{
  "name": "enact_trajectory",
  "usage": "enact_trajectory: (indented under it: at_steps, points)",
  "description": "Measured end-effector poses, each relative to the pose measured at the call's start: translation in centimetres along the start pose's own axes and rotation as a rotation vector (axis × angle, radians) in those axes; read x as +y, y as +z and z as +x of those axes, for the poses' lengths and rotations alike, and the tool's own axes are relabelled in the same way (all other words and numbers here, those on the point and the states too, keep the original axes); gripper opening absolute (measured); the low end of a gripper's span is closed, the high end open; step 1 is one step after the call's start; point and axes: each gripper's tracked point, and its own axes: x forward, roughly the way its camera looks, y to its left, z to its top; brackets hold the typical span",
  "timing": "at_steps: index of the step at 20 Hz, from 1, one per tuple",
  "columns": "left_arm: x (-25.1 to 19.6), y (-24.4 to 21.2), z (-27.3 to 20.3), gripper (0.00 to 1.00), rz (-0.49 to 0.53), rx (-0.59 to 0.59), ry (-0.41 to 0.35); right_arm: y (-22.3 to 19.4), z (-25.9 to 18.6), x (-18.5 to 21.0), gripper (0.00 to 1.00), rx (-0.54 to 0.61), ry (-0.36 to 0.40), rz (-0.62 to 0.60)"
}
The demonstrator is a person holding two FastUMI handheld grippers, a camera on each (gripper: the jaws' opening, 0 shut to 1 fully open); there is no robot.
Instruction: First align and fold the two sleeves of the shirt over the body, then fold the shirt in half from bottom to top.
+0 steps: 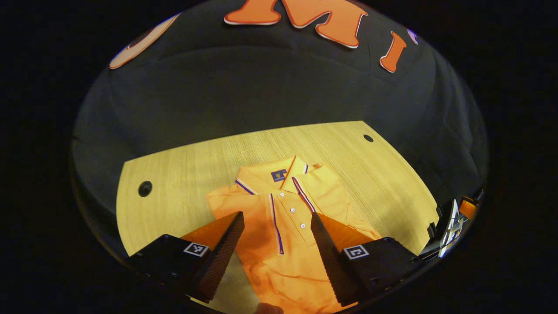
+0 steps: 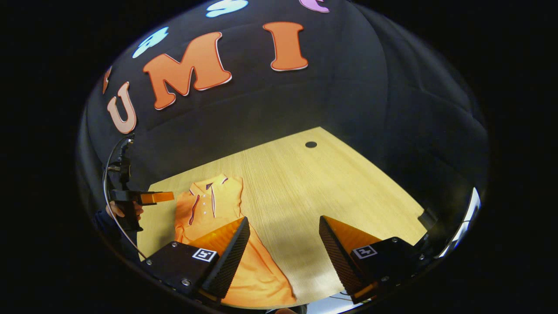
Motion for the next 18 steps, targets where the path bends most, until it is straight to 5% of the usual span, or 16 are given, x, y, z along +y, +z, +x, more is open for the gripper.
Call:
enact_trajectory:
  at_steps: [9,14,18]
  points:
    - [-2.4,4.2,-20.2,0.99,-0.020,-0.448,0.188,4.5,-4.2,6.5,0.97,-0.174,0.253,-0.087]
    - [-3.3,3.1,-30.1,0.99,-0.030,-0.719,0.244,6.0,-7.9,9.2,0.97,-0.348,0.369,-0.180]
    - [-5.9,1.0,-34.6,0.99,0.018,-0.808,0.352,5.9,-10.9,9.9,0.98,-0.488,0.409,-0.236]
